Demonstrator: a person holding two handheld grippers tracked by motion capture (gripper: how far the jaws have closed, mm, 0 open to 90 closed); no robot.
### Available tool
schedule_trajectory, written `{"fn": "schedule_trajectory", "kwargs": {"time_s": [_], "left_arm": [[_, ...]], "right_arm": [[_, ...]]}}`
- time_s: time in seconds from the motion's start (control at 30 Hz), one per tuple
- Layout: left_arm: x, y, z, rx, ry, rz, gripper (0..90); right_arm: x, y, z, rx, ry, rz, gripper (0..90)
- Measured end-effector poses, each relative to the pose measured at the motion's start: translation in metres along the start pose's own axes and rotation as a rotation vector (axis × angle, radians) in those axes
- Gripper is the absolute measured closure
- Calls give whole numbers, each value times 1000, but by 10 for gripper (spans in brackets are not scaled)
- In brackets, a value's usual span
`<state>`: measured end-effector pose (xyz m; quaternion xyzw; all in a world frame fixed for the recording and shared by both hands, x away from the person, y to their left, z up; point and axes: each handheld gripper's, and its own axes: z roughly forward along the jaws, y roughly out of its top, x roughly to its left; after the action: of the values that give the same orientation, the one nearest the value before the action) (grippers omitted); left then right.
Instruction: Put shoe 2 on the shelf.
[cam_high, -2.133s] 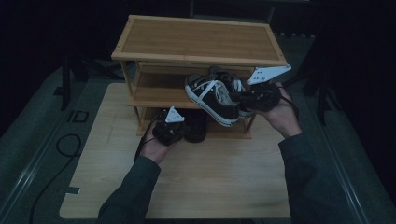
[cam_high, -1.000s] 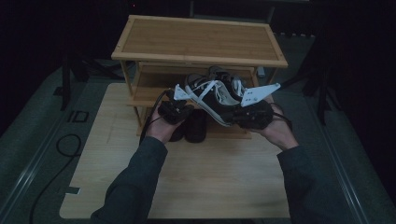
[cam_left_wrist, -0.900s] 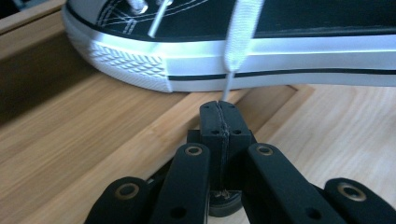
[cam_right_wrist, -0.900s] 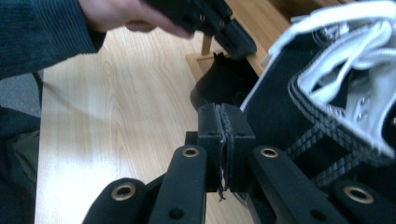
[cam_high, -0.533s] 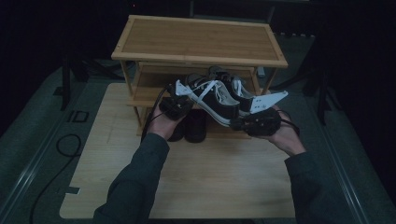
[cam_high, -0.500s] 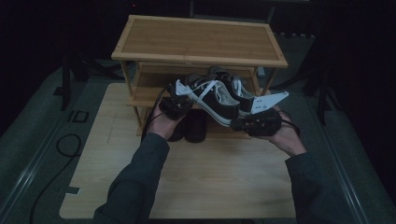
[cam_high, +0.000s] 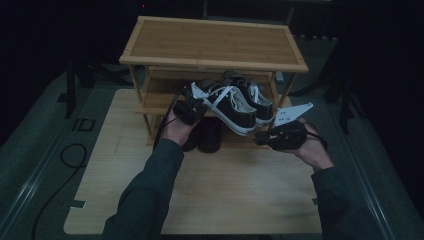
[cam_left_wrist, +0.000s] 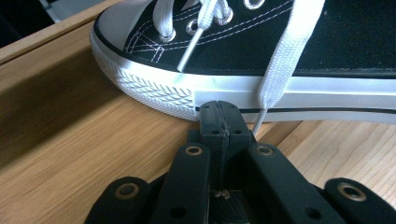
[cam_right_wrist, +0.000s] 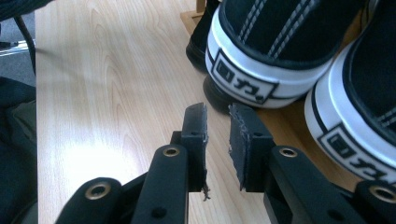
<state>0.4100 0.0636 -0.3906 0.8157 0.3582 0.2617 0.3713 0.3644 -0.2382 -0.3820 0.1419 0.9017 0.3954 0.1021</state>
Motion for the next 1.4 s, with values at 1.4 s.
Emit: {"fn": "schedule_trajectory", "kwargs": {"time_s": [1.4], "left_arm": [[8,6,5,46,69,-44,900]], "right_arm": [[-9,-13,6,-11,-8,42,762]]}}
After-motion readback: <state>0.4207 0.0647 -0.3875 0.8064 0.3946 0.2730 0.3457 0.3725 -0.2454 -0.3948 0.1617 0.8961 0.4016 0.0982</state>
